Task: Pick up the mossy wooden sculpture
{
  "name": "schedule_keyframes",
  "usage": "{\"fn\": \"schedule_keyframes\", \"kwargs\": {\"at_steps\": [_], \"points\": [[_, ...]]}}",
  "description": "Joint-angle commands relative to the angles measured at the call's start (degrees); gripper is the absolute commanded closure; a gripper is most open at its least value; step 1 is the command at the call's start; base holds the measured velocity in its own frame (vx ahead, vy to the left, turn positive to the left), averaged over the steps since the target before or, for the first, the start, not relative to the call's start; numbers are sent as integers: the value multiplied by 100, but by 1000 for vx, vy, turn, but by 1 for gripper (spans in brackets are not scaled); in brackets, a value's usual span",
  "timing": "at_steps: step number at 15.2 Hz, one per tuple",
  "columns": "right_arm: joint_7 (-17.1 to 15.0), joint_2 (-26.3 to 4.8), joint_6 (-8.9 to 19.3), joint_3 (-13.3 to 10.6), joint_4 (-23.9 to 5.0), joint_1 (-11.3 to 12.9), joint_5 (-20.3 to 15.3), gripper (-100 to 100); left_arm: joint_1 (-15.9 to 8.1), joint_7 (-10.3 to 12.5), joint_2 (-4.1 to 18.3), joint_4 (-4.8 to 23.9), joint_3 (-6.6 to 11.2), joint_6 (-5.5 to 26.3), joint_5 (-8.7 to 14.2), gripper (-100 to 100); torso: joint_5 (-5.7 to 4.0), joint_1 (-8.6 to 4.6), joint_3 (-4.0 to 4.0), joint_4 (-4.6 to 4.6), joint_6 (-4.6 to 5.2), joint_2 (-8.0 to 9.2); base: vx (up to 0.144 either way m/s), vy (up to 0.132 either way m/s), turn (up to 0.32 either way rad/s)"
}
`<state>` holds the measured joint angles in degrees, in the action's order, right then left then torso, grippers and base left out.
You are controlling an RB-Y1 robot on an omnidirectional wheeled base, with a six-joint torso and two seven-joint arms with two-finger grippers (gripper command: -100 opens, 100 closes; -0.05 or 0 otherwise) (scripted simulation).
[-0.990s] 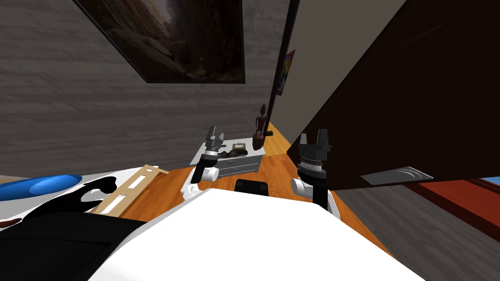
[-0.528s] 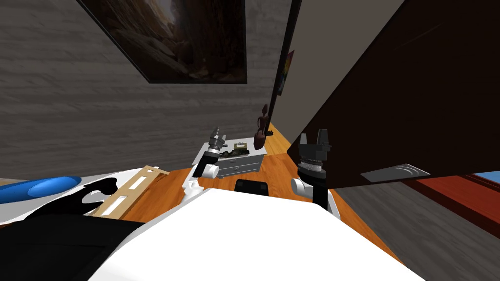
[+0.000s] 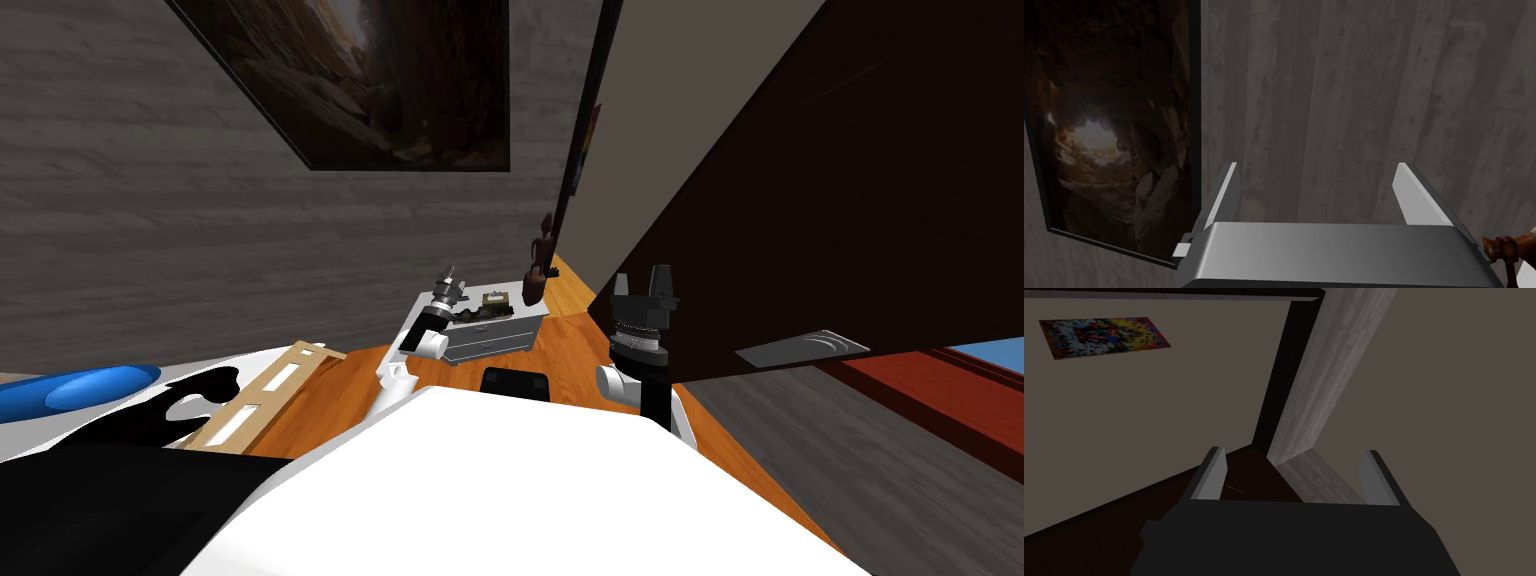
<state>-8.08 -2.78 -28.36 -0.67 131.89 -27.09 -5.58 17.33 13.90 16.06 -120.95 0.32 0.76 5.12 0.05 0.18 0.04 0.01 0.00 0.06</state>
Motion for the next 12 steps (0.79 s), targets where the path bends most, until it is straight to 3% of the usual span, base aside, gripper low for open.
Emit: {"fn": "schedule_keyframes", "kwargs": {"at_steps": [1,3,4,7,8,11,12], "points": [[0,0,0,0,0,0,0,0,-168,140,100,186,27,286,41,-100,0,0,0,0,0,0,-10,43,-29],[0,0,0,0,0,0,0,0,-168,140,100,186,27,464,41,-100,1,6,-2,-1,1,-2,-16,52,-40],[0,0,0,0,0,0,0,0,-332,271,187,358,53,607,84,-100,1,4,-1,-1,0,-2,-24,62,-44],[0,0,0,0,0,0,0,0,-332,271,187,358,53,872,84,-100,1,5,0,0,0,1,-18,43,-28],[0,0,0,0,0,0,0,0,-500,401,269,539,79,1050,133,-100,0,-1,-1,0,0,-2,-11,38,-40],[0,0,0,0,0,0,0,0,-500,401,269,539,79,1287,133,-100,0,1,-2,-1,0,-2,-14,37,-31],[0,0,0,0,0,0,0,0,-672,527,348,729,106,1481,188,-100,-1,-3,-2,-1,0,-3,-16,30,-59]]}}
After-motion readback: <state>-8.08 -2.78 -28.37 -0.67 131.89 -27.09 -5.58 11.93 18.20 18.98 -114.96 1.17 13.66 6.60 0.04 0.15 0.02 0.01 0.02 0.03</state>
